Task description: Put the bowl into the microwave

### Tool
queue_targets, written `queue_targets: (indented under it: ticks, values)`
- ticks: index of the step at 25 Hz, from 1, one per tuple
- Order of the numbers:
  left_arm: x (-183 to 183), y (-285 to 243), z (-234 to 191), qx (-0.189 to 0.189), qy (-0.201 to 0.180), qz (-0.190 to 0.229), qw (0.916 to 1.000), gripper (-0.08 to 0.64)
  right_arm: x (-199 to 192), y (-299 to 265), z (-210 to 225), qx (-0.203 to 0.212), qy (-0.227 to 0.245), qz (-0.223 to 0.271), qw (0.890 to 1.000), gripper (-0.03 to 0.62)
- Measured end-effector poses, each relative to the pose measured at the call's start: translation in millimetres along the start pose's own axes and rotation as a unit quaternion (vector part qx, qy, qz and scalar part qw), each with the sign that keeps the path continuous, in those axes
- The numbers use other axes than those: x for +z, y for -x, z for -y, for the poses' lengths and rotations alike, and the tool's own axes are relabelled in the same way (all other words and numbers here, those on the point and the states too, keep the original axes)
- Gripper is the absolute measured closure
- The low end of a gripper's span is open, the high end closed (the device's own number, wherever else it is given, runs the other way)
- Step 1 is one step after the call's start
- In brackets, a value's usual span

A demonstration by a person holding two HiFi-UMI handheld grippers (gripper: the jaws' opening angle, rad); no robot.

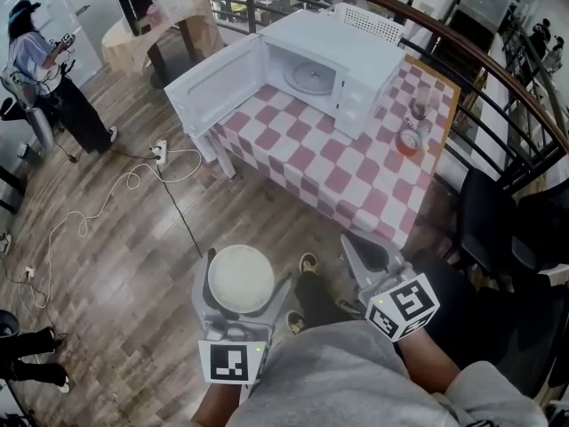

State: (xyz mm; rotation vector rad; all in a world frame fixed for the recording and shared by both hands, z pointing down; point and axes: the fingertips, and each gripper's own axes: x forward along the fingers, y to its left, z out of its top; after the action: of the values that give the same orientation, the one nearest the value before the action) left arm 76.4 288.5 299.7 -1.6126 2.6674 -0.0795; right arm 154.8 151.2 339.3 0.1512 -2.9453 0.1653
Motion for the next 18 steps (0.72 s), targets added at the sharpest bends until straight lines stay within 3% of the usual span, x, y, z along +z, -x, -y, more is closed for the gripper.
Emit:
queue_targets:
  ticks: [13, 16, 18]
  values:
    - [-9, -49, -13, -0.009, -0.002, -0.012, 0.9999, 0.035, 1, -41, 35, -0.001, -0.006, -0.002, 1.000, 0.594]
    - [-4, -68, -13, -0.019, 0.002, 0.010, 0.9998, 0.035, 1, -55, 48, -0.003, -0.010, -0.003, 1.000, 0.594]
    - [-12, -80, -15, -0.022, 0.005, -0.010, 0.9997, 0.035, 0, -63, 56, -0.004, -0.014, -0.006, 1.000, 0.594]
